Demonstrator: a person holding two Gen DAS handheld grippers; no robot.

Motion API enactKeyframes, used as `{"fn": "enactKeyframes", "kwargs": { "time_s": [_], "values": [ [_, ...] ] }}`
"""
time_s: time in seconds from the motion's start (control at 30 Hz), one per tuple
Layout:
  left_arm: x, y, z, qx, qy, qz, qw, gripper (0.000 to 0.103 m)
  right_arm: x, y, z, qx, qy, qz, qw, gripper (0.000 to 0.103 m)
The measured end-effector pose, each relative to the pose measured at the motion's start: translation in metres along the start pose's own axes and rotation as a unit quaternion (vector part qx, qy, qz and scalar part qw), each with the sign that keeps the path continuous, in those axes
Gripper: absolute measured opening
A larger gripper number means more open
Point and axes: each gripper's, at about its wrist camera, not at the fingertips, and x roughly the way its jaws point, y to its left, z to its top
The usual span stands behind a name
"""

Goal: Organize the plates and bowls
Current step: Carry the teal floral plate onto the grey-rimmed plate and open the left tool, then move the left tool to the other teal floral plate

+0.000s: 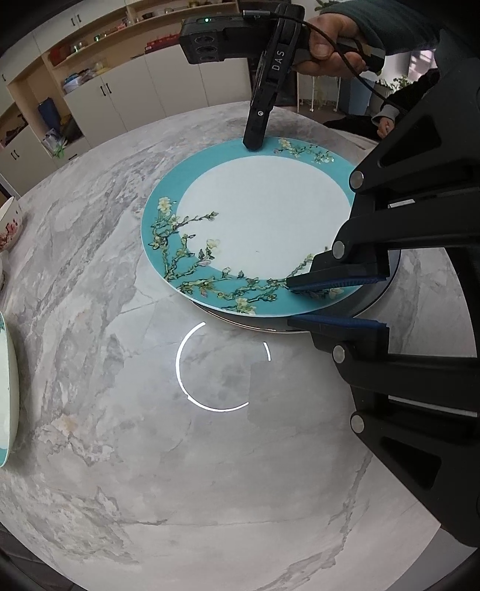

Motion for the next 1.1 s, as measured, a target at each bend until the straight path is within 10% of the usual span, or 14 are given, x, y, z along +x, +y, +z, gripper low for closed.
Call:
{"fn": "enactKeyframes", "kwargs": {
  "time_s": [0.6, 0.8, 0.87, 0.93, 1.1],
  "values": [
    [0.000, -0.007, -0.005, -0.003, -0.012, 0.018, 0.9997, 0.012, 0.003, 0.038, -0.005, -0.070, 0.001, -0.143, 0.987, 0.020],
    [-0.003, -0.003, -0.009, -0.020, -0.019, 0.025, 0.9993, 0.014, 0.007, 0.046, -0.009, -0.078, -0.003, -0.158, 0.984, 0.059],
    [-0.007, 0.001, -0.010, -0.031, -0.029, 0.025, 0.9988, 0.025, 0.006, 0.045, -0.009, -0.070, -0.006, -0.159, 0.985, 0.067],
    [-0.015, 0.006, -0.011, -0.042, -0.043, 0.025, 0.9979, 0.062, 0.000, 0.041, -0.009, -0.060, -0.013, -0.161, 0.985, 0.075],
    [-0.043, 0.020, -0.002, -0.071, -0.093, 0.025, 0.9929, 0.094, -0.031, 0.035, -0.001, -0.046, -0.073, -0.150, 0.985, 0.098]
  ]
}}
